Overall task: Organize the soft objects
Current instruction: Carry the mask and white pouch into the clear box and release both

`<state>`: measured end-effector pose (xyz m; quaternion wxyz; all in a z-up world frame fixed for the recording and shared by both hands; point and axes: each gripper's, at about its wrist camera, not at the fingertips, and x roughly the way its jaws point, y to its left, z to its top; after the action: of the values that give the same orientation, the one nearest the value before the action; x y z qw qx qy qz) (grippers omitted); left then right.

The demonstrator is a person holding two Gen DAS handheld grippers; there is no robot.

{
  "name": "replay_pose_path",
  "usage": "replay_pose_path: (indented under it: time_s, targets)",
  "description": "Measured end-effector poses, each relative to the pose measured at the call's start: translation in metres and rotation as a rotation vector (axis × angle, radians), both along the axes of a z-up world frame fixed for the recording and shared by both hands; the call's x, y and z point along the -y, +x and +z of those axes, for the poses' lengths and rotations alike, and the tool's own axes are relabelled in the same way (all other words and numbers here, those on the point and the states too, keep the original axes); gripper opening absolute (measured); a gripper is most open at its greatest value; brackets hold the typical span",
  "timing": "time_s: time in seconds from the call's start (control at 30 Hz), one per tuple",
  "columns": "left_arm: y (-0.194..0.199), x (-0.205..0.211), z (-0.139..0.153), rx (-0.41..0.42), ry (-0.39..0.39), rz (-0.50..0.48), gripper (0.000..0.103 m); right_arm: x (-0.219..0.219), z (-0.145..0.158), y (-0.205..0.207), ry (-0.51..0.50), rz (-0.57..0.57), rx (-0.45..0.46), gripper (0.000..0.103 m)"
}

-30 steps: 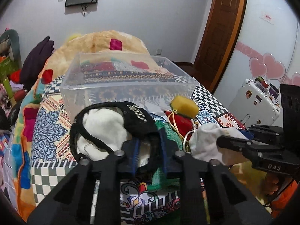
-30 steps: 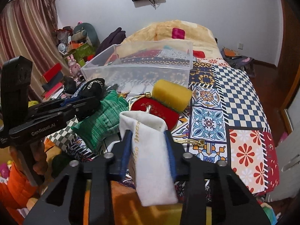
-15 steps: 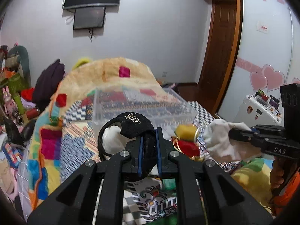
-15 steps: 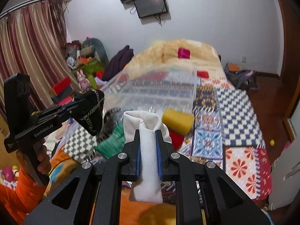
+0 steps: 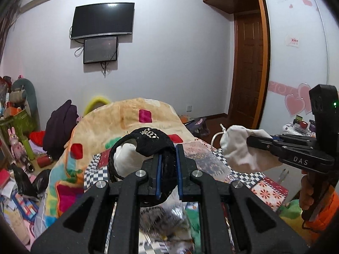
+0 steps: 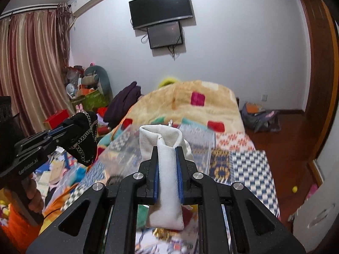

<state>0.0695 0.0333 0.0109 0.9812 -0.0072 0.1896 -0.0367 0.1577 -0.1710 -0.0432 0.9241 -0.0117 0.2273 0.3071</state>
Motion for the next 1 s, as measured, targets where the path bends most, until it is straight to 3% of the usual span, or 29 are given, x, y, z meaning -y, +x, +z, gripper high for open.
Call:
replay_pose_path:
  time_s: [0.3,0.6,0.8,1.0]
  targets:
    - [0.065,-0.011,-0.016,-0.090,-0.025,0.004,0.011,-0.022,-0.009,0.041,-0.001,-0.040,-0.032,0.012]
    - [0.128,-0.017,-0.065,-0.269,-0.047,0.003,0.011,-0.043,-0.043,0.084,-0.072,-0.054,-0.160,0.012]
    - [0.147,-0.011,-0.092,-0.358,-0.041,-0.009,0.011,-0.056,-0.061,0.096,-0.129,-0.029,-0.221,0.012]
    - [0.152,-0.004,-0.100,-0.422,-0.055,-0.043,0.013,-0.061,-0.069,0.099,-0.179,-0.019,-0.244,0.016]
